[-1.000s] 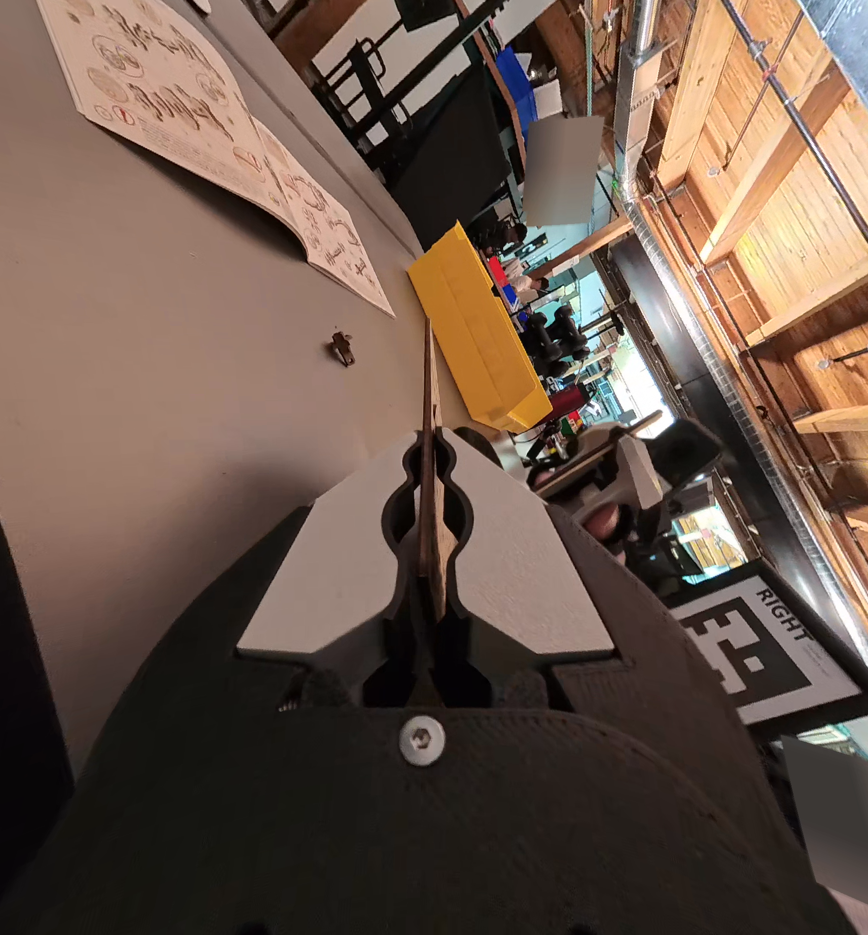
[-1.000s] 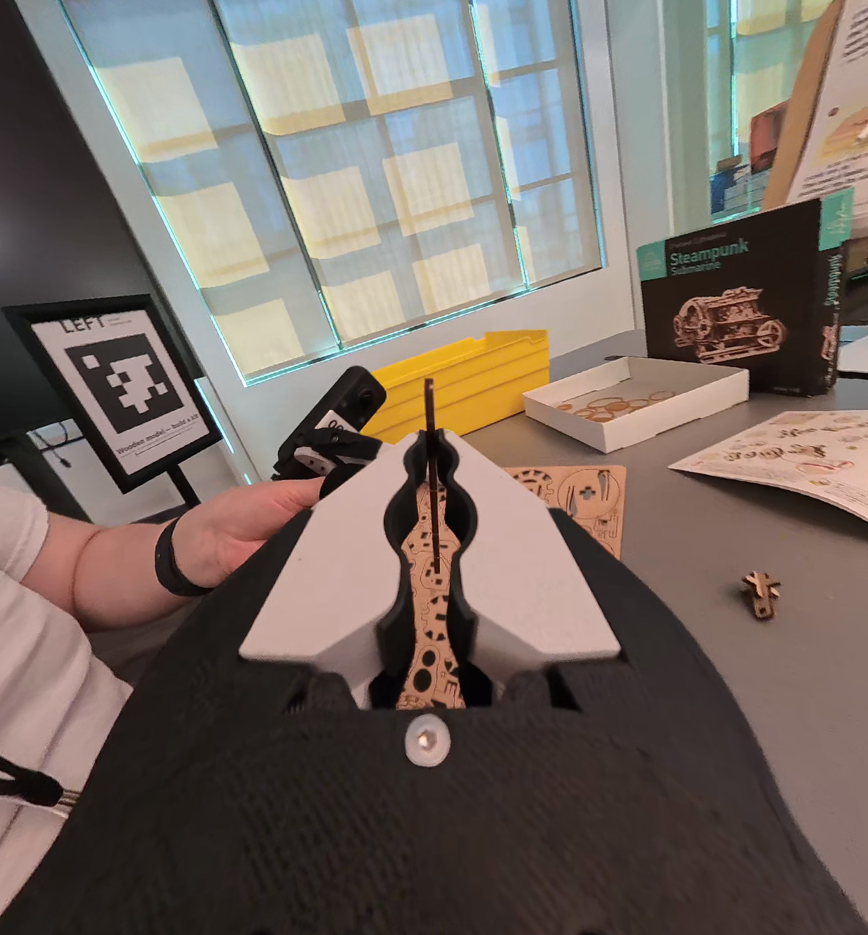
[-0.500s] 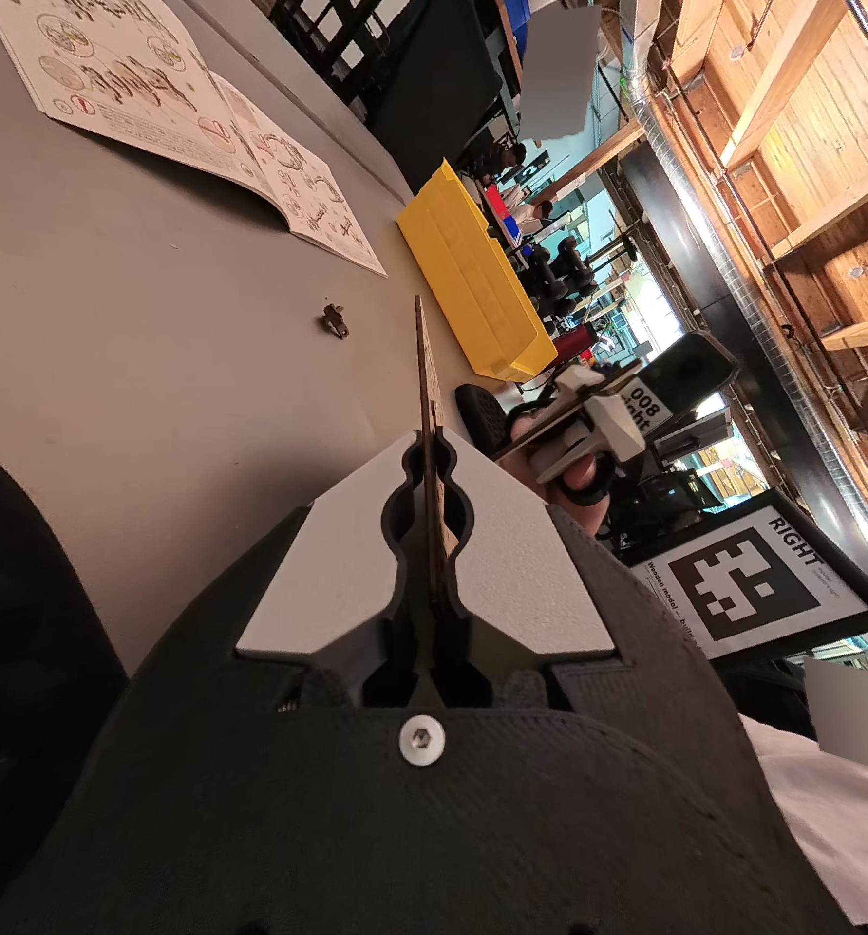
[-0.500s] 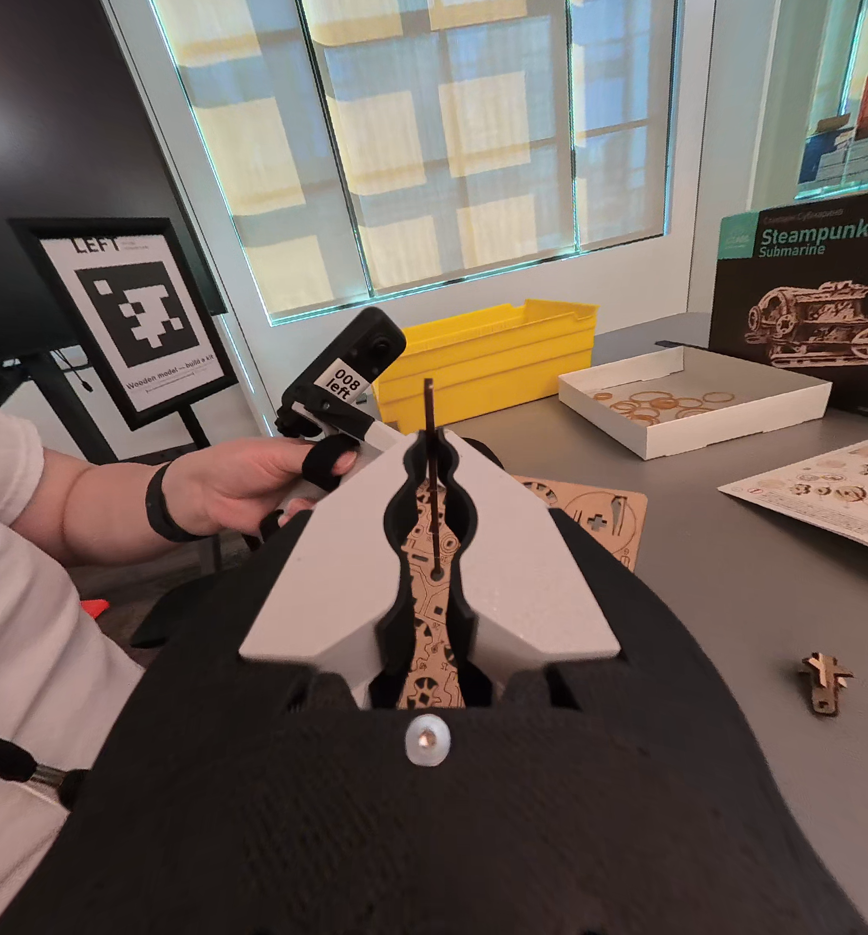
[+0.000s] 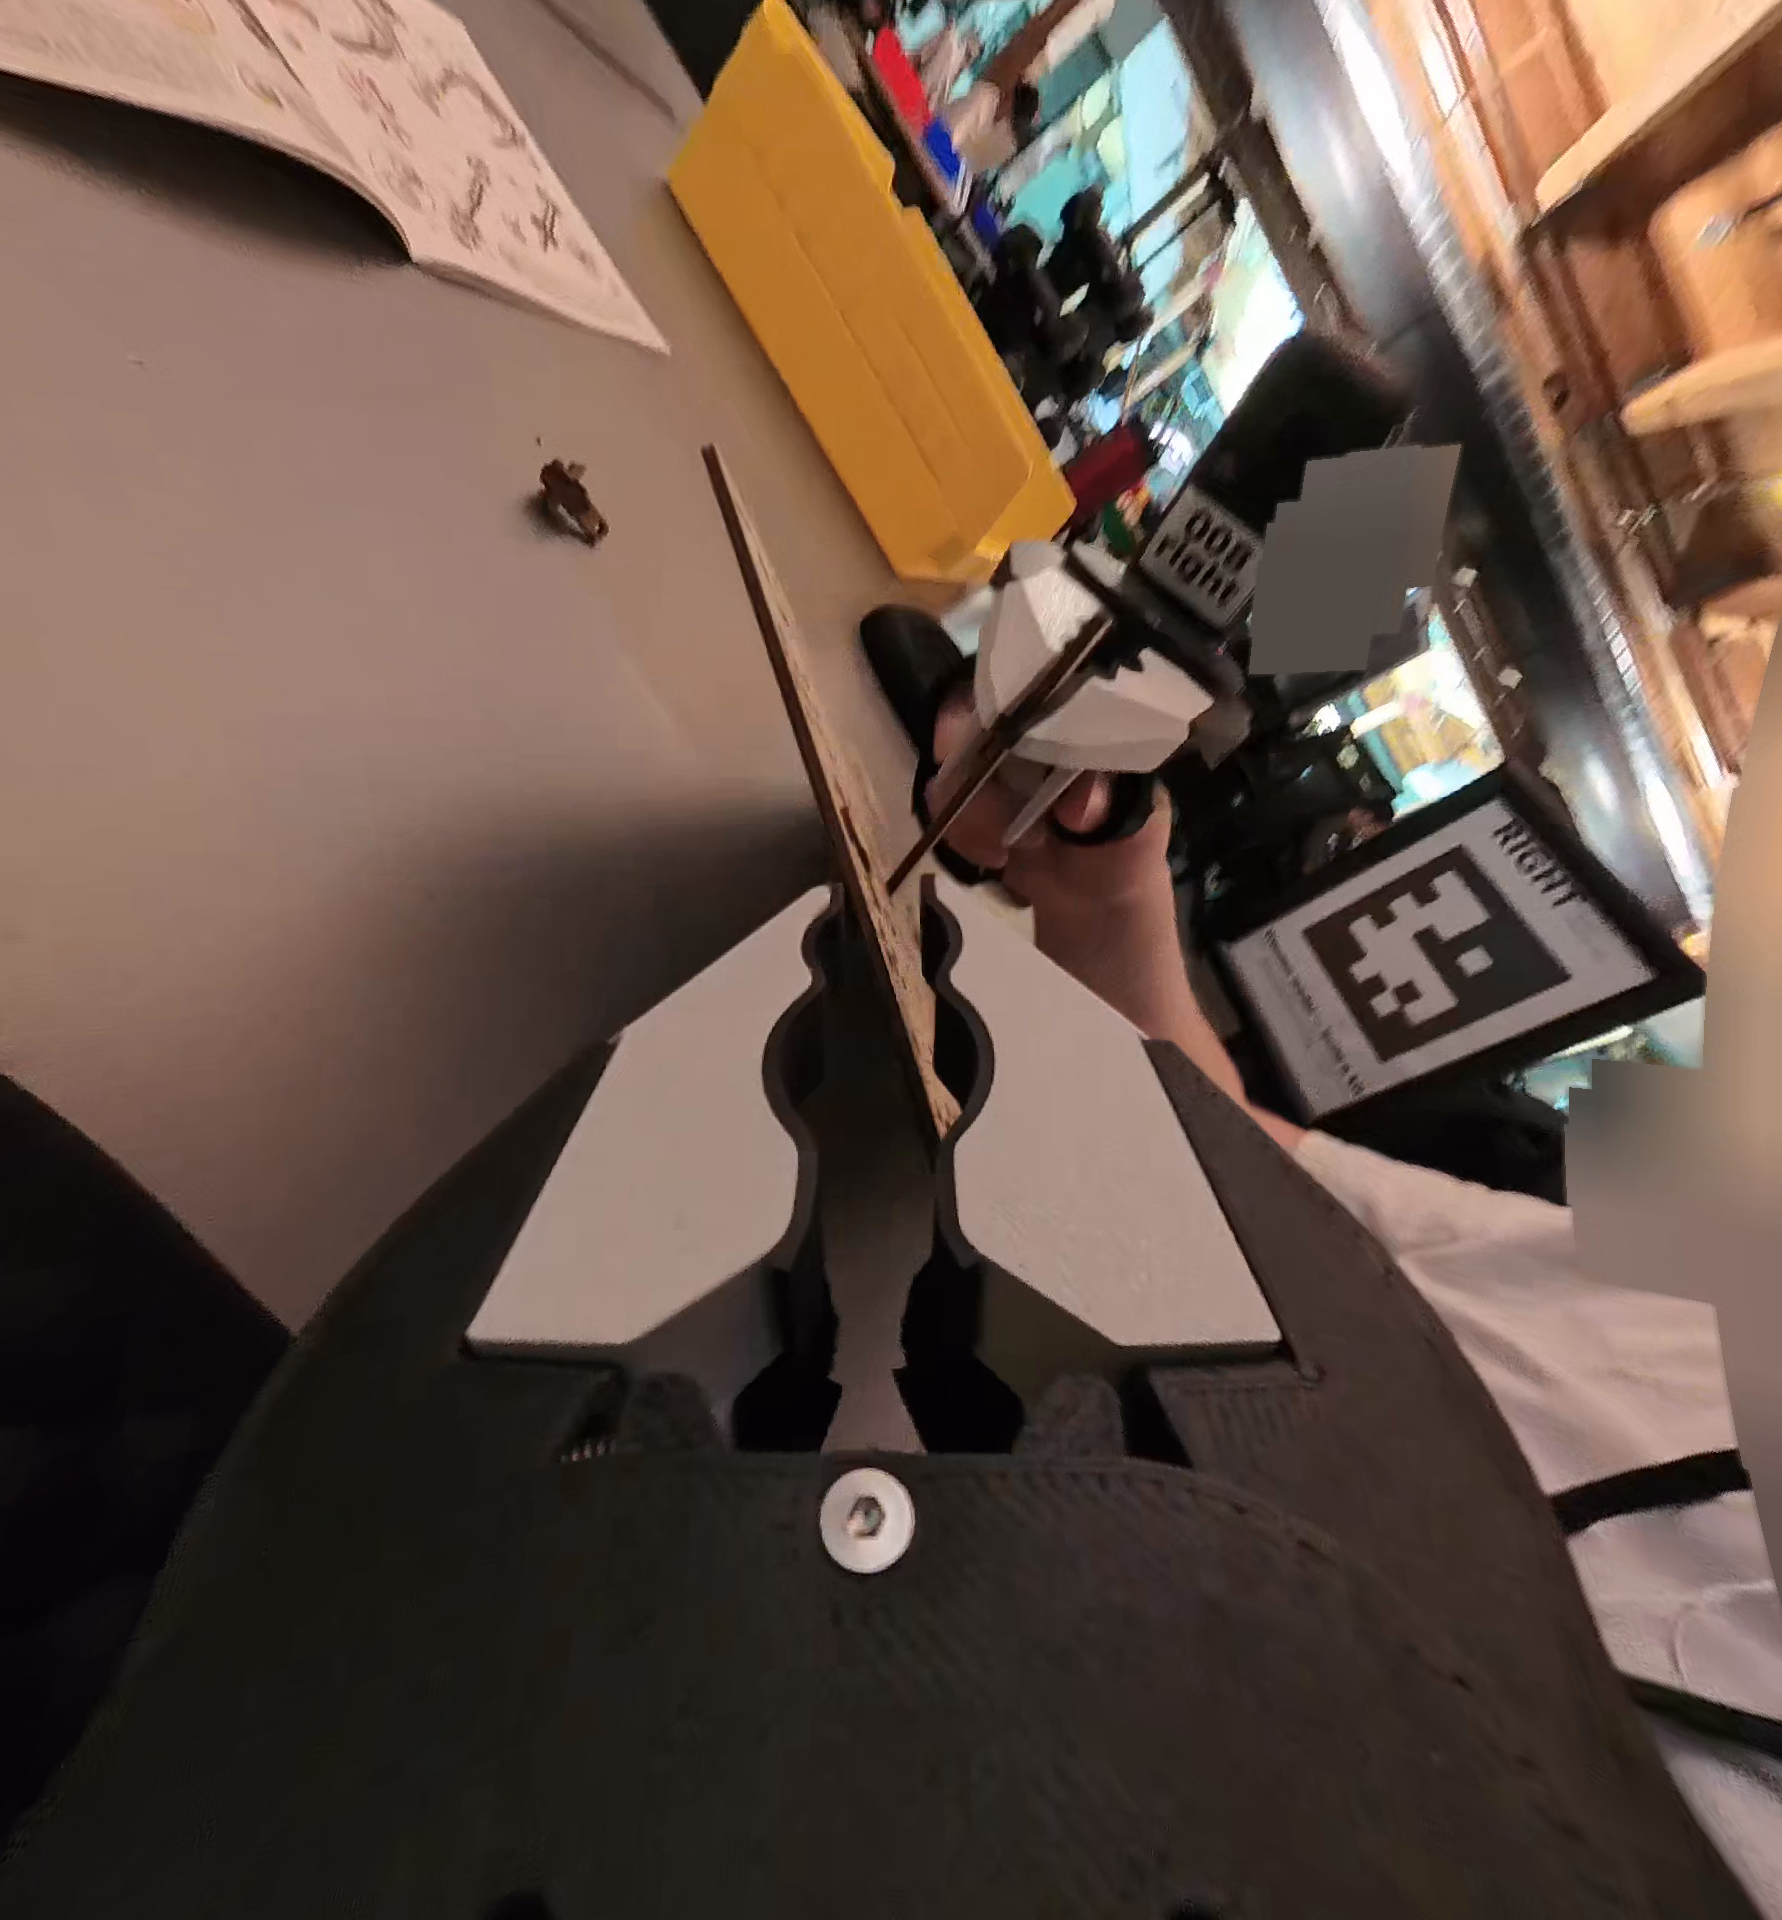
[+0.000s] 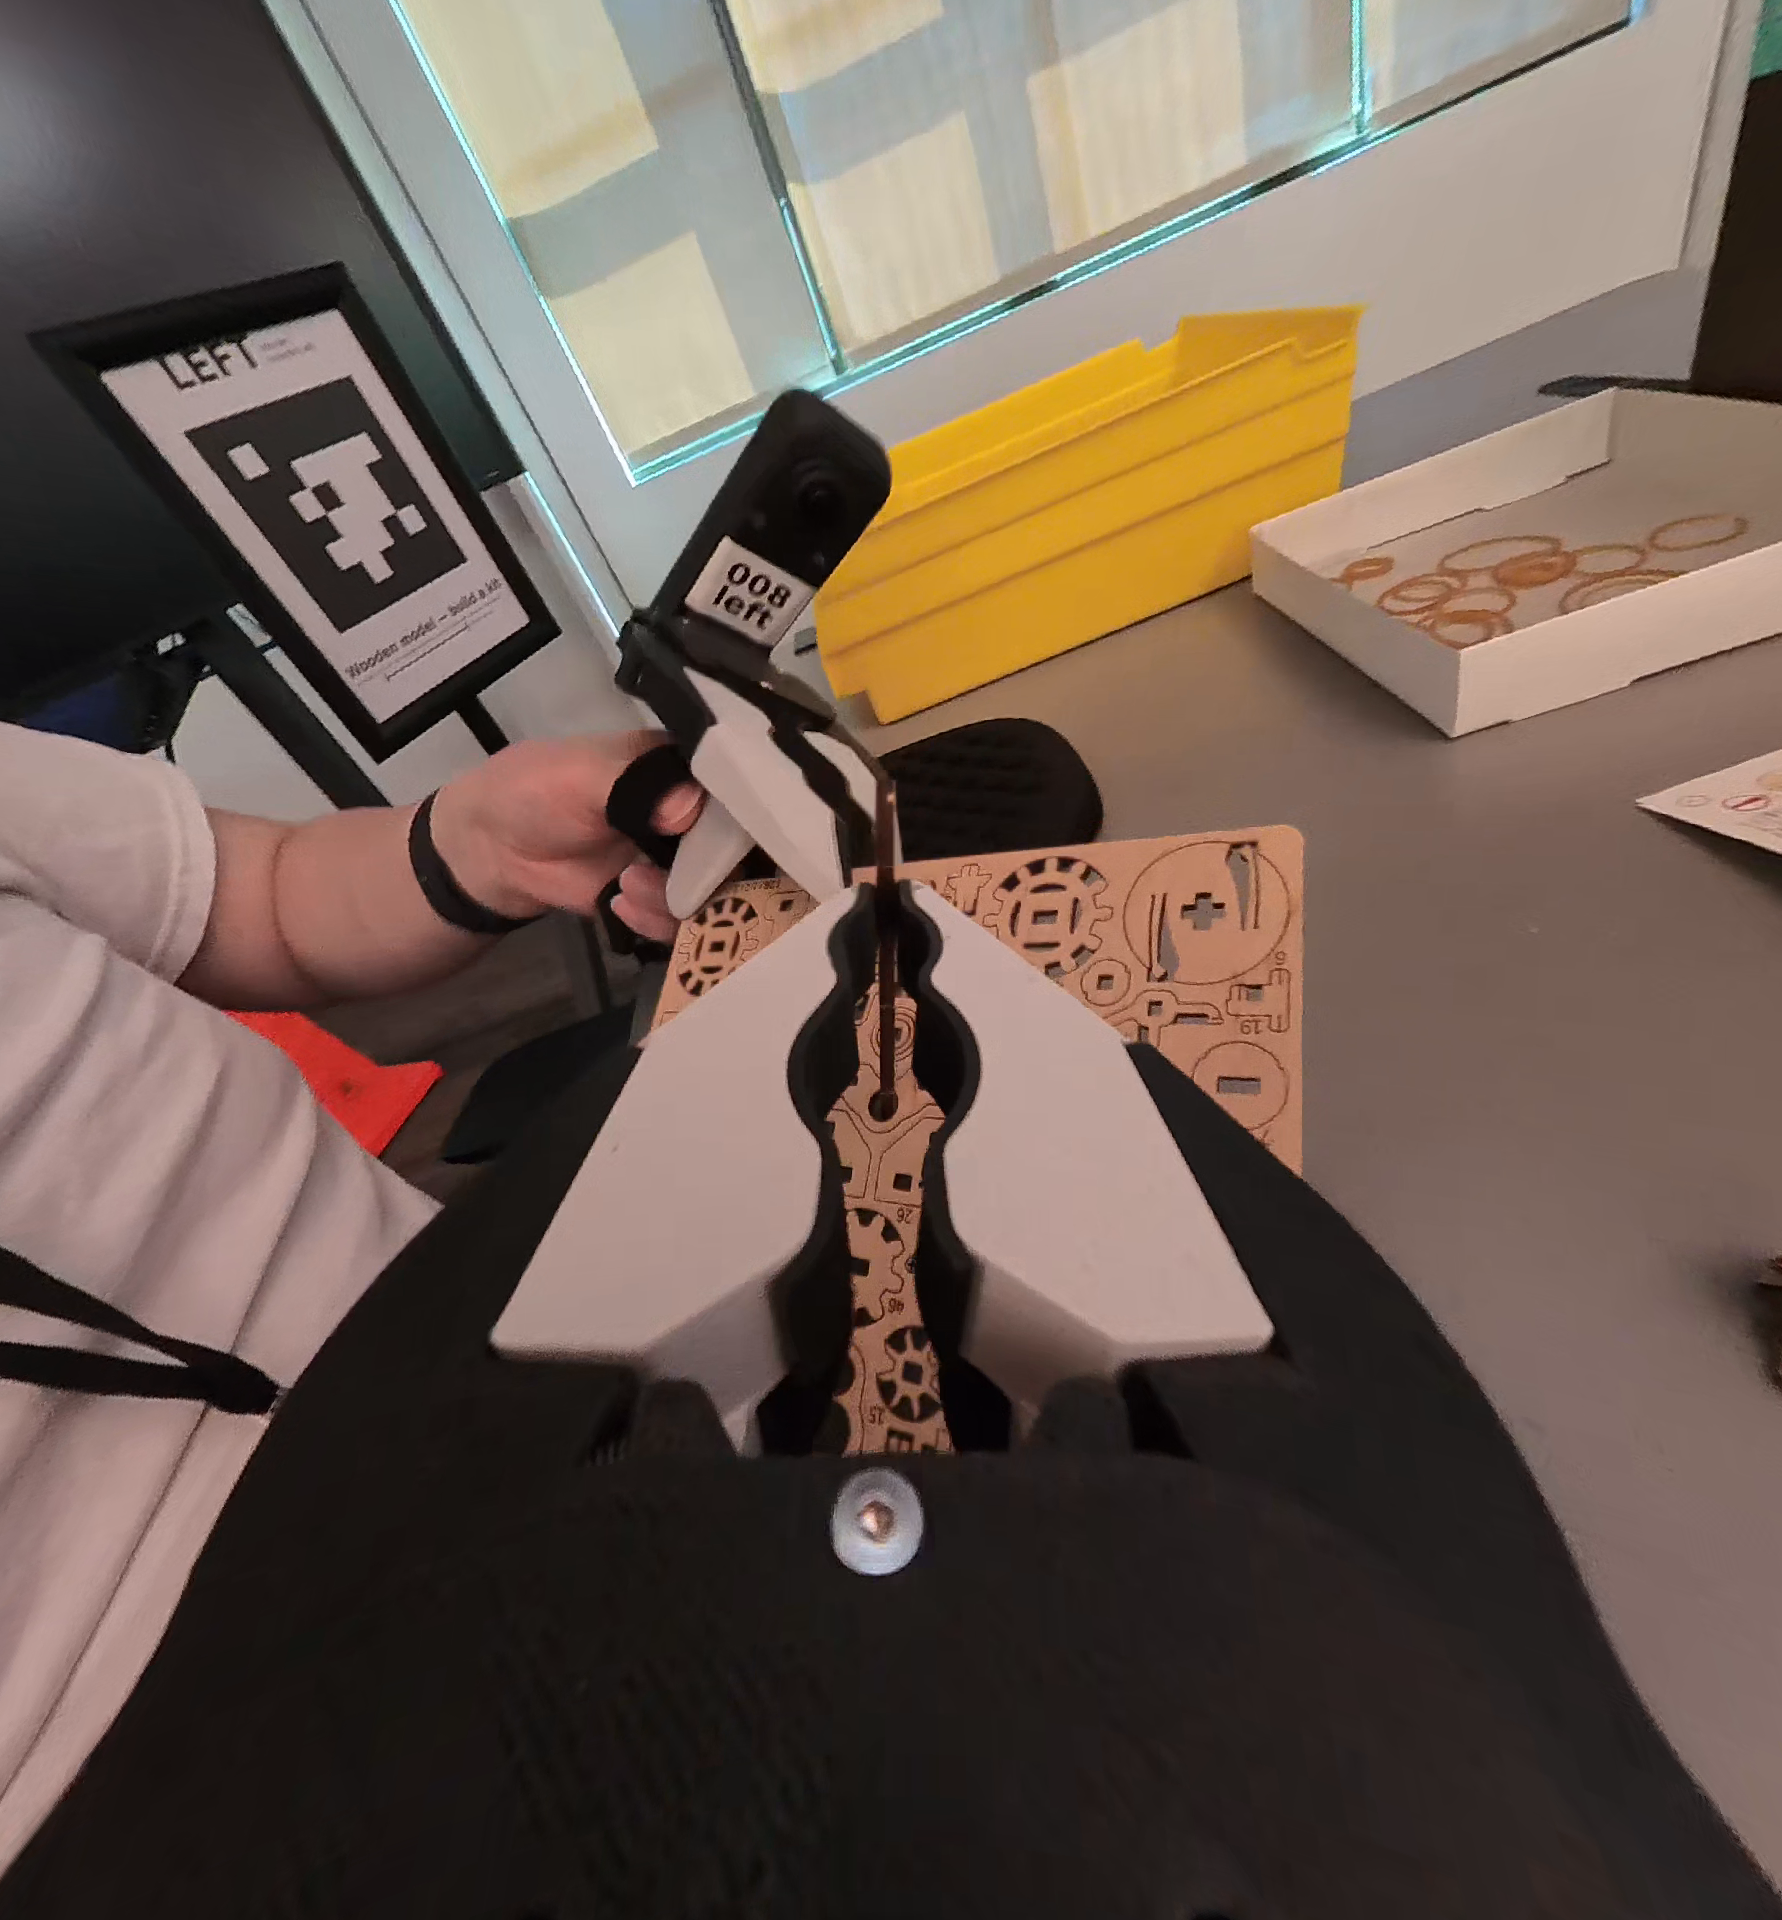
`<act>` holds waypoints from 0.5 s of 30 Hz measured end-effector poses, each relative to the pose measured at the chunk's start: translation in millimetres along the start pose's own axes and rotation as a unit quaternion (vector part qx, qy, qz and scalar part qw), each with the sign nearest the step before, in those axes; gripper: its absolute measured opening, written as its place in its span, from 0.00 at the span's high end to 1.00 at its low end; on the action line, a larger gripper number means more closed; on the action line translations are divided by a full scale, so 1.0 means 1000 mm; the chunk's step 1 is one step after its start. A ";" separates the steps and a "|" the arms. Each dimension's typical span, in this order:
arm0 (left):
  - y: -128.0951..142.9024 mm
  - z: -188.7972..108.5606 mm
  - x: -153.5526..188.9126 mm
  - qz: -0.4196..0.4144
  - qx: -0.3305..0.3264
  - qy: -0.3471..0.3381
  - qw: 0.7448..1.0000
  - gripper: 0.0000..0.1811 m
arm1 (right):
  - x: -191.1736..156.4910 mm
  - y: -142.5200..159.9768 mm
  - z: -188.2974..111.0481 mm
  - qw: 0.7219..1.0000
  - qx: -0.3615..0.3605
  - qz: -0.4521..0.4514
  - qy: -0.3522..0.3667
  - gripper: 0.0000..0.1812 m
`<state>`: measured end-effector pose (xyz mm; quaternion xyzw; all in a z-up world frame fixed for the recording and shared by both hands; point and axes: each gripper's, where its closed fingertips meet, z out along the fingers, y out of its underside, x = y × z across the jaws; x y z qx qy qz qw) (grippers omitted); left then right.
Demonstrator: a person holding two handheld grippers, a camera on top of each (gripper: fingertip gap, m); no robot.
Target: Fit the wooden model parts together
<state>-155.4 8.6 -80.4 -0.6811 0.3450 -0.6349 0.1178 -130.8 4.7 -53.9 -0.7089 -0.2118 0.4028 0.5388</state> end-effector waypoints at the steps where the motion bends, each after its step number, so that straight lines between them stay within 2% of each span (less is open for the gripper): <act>1: 0.003 0.000 -0.002 0.008 -0.017 -0.008 1.000 0.94 | 0.000 0.002 0.001 1.000 -0.006 -0.001 -0.001 0.99; 6: 0.017 0.001 -0.021 0.019 -0.098 -0.051 0.994 0.97 | -0.002 0.002 0.001 1.000 0.003 0.007 -0.011 0.99; 9: 0.019 0.004 -0.027 0.008 -0.117 -0.053 0.992 0.97 | -0.001 -0.001 -0.004 1.000 0.017 -0.004 -0.011 0.99; 13: 0.019 0.009 -0.032 -0.013 -0.146 -0.047 0.988 0.97 | -0.015 -0.034 -0.016 0.992 0.102 -0.062 -0.041 0.99; 15: 0.019 0.012 -0.034 -0.027 -0.164 -0.042 0.985 0.97 | -0.011 -0.040 -0.014 0.991 0.094 -0.089 -0.039 0.99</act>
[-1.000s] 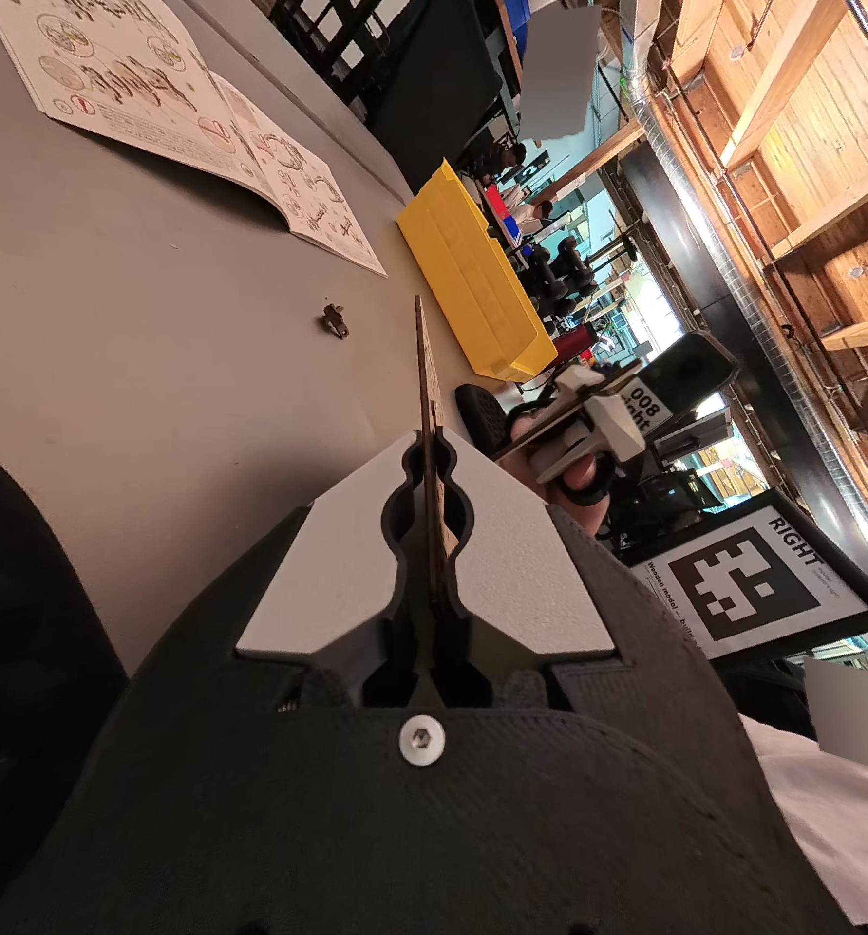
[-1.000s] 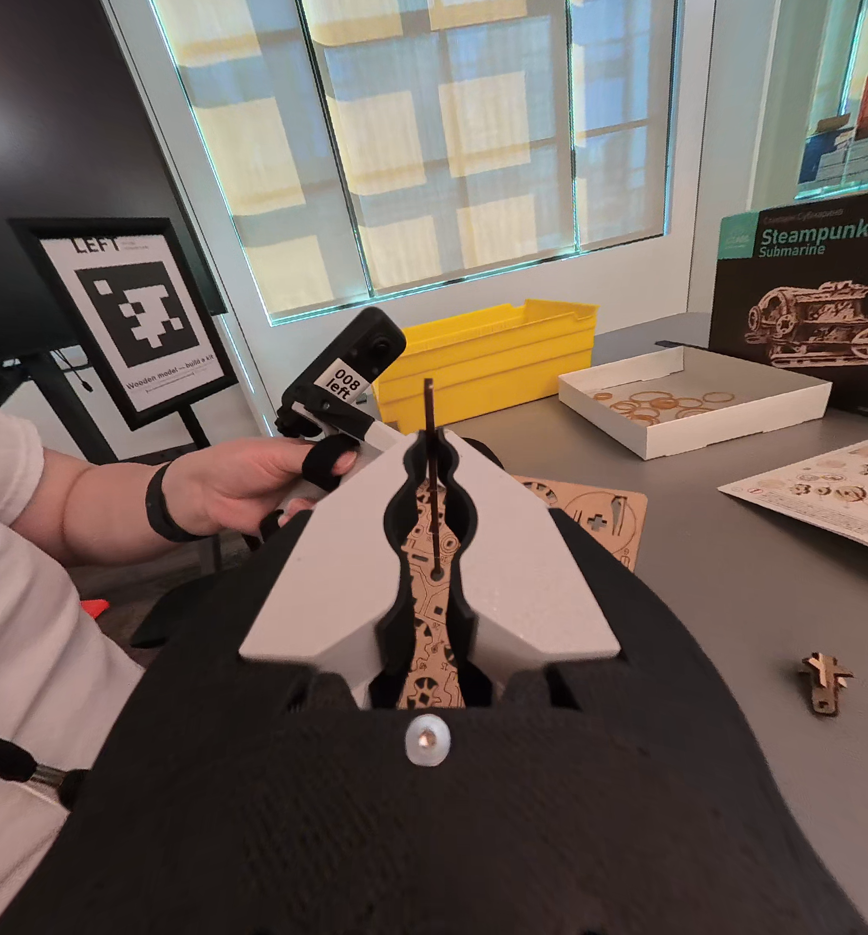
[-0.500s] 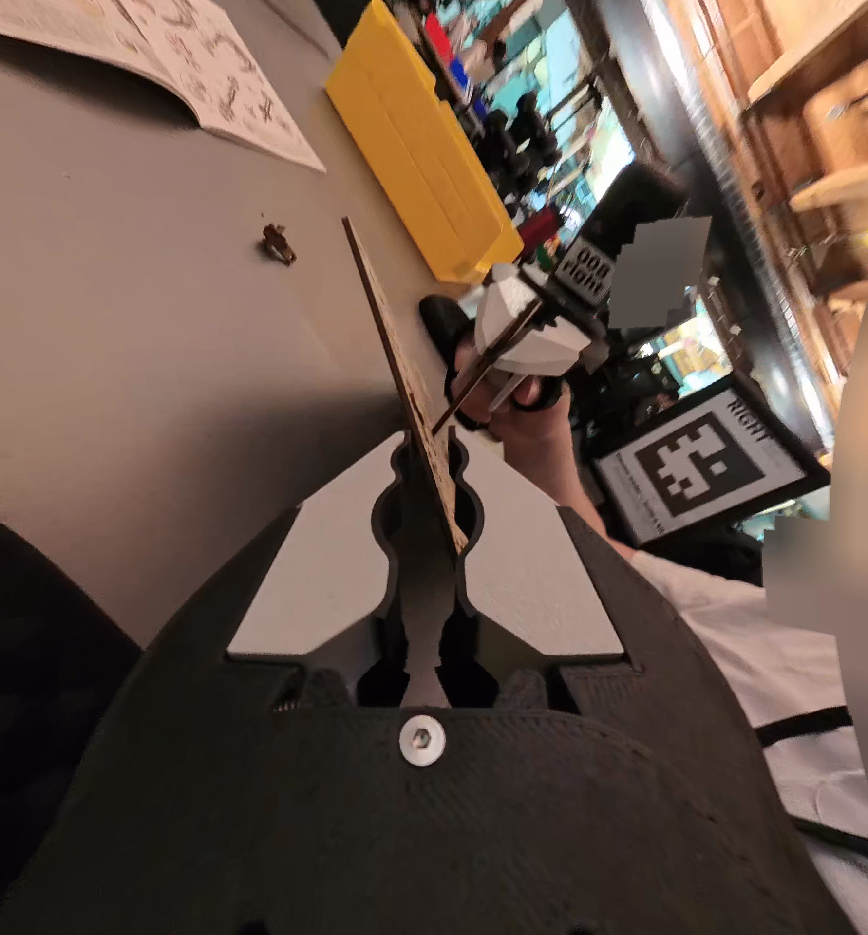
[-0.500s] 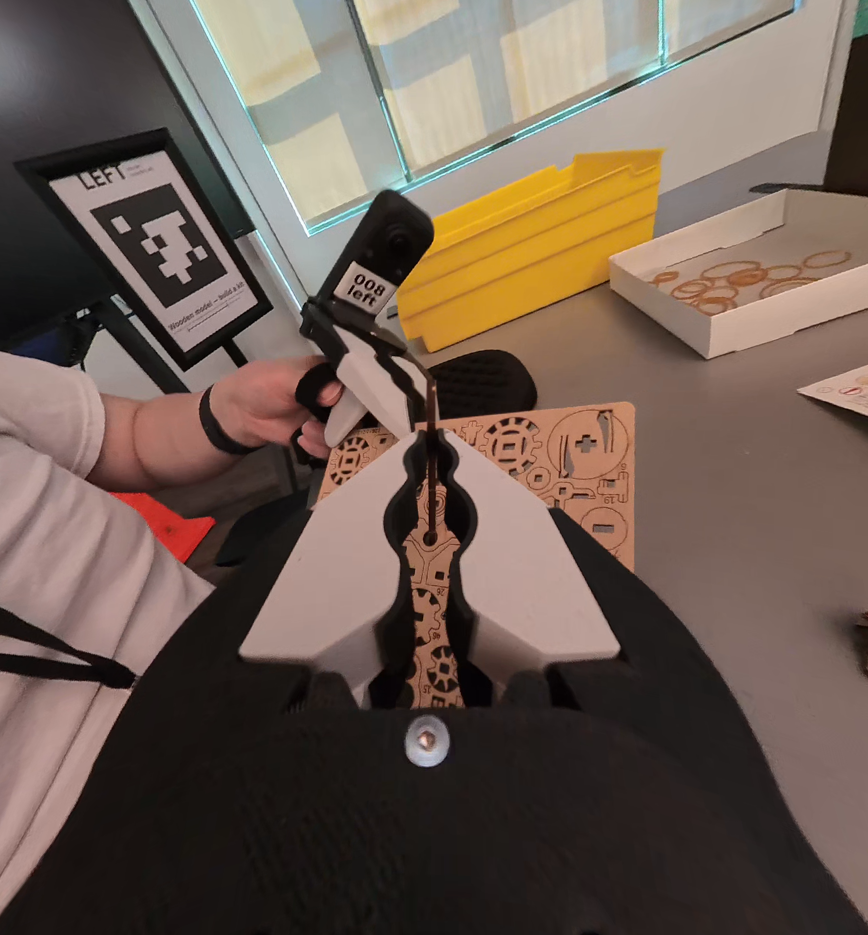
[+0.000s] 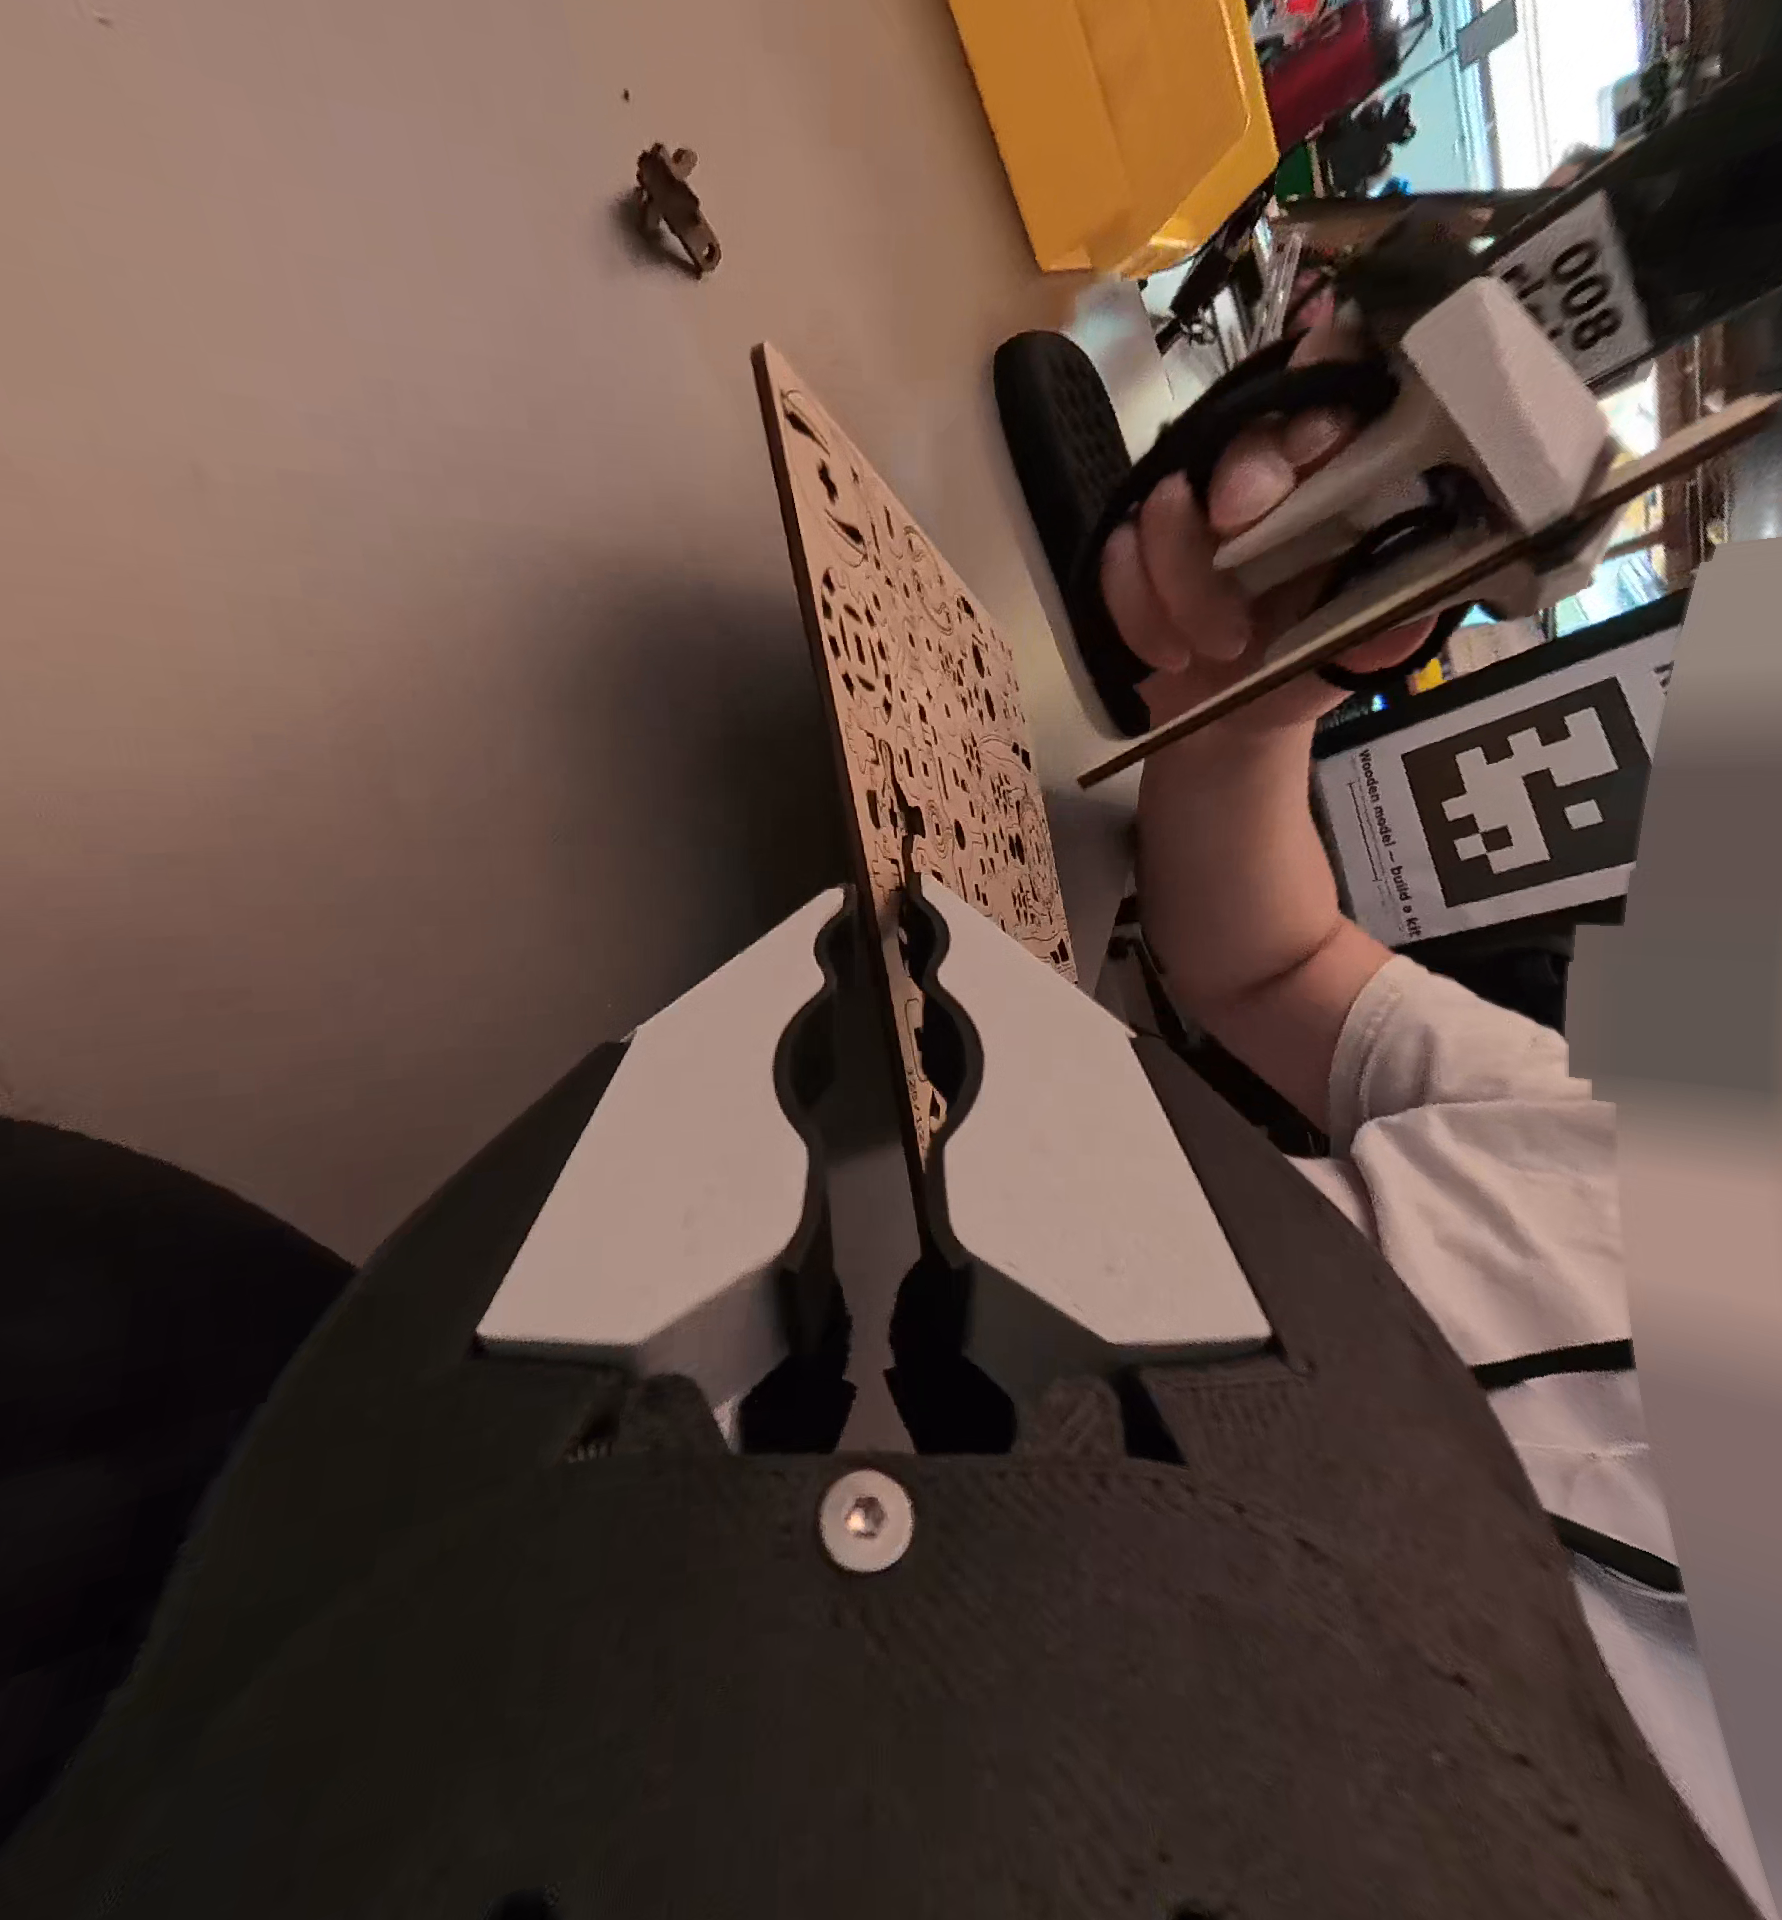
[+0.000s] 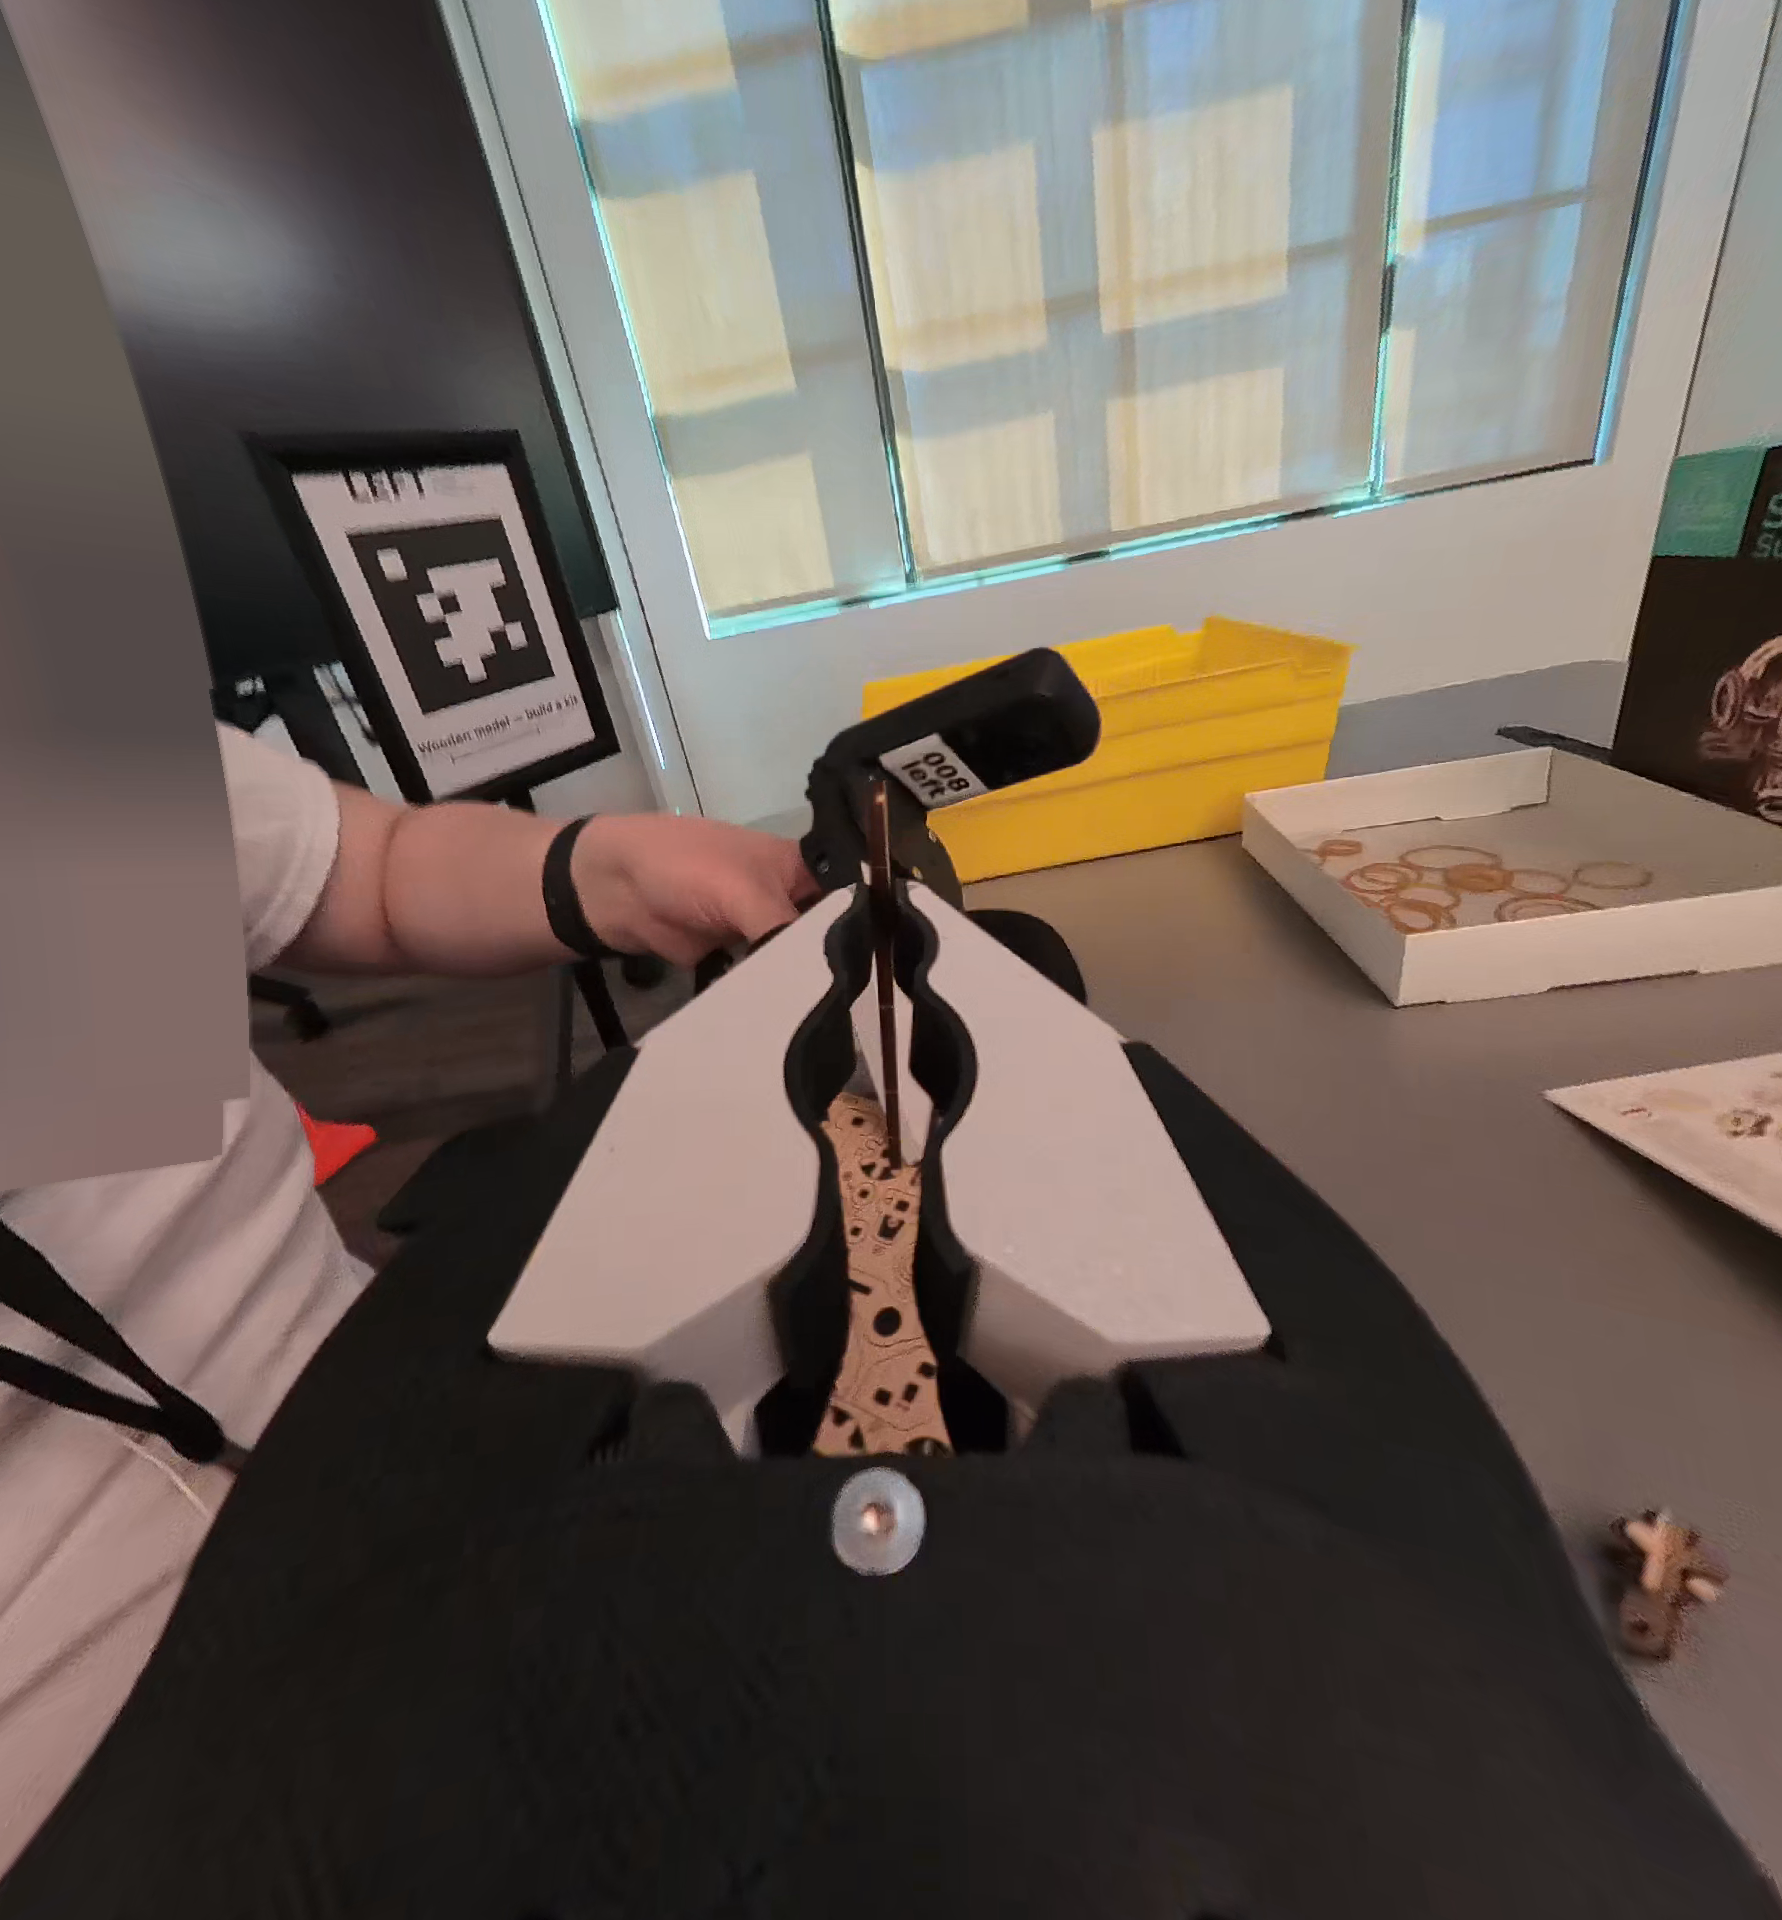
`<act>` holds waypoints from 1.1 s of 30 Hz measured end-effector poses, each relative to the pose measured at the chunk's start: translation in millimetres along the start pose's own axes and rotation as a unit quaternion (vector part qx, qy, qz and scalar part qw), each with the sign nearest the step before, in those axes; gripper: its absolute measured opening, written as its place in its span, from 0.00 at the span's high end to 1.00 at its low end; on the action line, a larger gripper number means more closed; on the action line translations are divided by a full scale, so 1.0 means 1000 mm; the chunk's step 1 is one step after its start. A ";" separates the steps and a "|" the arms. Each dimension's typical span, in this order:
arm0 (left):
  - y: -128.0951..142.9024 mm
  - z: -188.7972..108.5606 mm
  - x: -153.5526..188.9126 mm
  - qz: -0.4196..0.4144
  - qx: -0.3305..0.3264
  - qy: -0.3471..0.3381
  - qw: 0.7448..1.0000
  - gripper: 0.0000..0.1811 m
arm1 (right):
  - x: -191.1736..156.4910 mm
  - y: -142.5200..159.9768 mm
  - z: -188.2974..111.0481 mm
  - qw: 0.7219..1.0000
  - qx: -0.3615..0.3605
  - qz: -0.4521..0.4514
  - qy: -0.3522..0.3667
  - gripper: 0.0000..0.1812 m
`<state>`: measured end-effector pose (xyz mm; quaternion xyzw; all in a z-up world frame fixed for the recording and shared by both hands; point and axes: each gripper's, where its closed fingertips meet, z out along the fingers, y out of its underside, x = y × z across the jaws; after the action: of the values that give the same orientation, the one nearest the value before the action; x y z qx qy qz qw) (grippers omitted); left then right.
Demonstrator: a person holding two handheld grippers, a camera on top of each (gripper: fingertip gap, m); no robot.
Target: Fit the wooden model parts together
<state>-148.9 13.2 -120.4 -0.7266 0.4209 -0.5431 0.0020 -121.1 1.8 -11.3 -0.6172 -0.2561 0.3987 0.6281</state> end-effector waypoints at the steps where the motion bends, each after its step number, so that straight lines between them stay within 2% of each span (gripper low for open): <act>1: -0.001 0.001 -0.002 -0.005 -0.010 0.001 1.000 0.97 | 0.002 0.002 0.003 1.000 -0.015 -0.014 -0.007 0.99; 5: -0.004 0.005 -0.012 -0.014 -0.043 -0.006 0.999 0.97 | 0.011 0.014 0.018 0.995 -0.074 -0.057 -0.038 0.99; 14: -0.015 0.013 -0.019 0.000 -0.123 0.035 0.992 0.97 | 0.035 0.025 0.030 0.992 -0.101 -0.066 -0.041 0.99; 20: -0.021 0.015 -0.024 -0.007 -0.139 0.062 0.988 0.97 | 0.045 0.039 0.026 0.989 -0.132 -0.068 -0.010 0.99; 25: -0.017 0.015 -0.027 -0.021 -0.153 0.075 0.985 0.97 | 0.047 0.039 0.021 0.990 -0.121 -0.066 0.000 0.99; 33: -0.010 0.019 -0.034 -0.002 -0.170 0.049 0.984 0.96 | 0.048 0.052 0.022 0.989 -0.138 -0.046 -0.004 0.99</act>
<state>-129.3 31.7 -149.9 -0.6900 0.5049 -0.4984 -0.1434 -121.6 49.3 -67.8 -0.6841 -0.3395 0.3331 0.5529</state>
